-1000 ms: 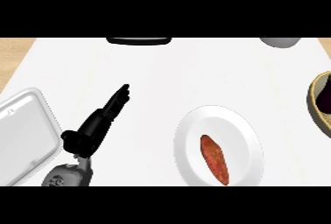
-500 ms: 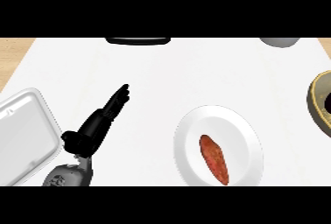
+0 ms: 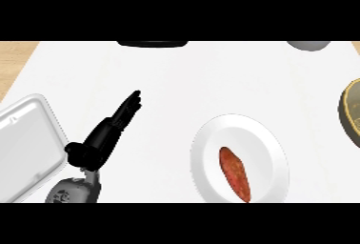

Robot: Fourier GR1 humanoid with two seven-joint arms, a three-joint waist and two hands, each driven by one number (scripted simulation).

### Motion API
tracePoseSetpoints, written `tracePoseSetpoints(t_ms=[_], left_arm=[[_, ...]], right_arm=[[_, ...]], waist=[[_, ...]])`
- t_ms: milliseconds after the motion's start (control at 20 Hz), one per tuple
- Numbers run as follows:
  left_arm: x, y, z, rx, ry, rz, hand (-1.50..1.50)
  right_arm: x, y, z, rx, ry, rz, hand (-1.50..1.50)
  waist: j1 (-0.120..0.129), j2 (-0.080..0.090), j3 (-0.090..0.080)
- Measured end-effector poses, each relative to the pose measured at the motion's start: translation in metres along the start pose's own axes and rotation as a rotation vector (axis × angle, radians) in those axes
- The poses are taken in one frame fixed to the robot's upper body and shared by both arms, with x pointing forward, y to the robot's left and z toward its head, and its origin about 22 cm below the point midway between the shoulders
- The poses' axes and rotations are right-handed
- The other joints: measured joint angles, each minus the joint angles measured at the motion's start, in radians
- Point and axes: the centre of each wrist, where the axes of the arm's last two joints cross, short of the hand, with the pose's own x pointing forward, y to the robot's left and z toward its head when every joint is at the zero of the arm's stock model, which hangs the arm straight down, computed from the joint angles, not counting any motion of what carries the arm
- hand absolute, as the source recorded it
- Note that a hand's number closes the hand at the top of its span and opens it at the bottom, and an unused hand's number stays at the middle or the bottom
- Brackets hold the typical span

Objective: Pick the eggplant from the plate and place it in the bowl

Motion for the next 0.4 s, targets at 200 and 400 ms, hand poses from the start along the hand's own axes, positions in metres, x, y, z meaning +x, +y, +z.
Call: tracePoseSetpoints(t_ms=[200,400], left_arm=[[0.002,0.0,-0.002,-0.002,-0.004,0.004,0.0],[-0.001,-0.001,0.001,0.004,0.004,0.006,0.0]], right_arm=[[-0.005,-0.019,0.019,-0.053,0.021,-0.022,-1.5],[-0.009,-0.032,0.034,-0.058,0.052,-0.021,-1.5]], waist=[[-0.005,0.002,0.003],[-0.008,0.004,0.006]])
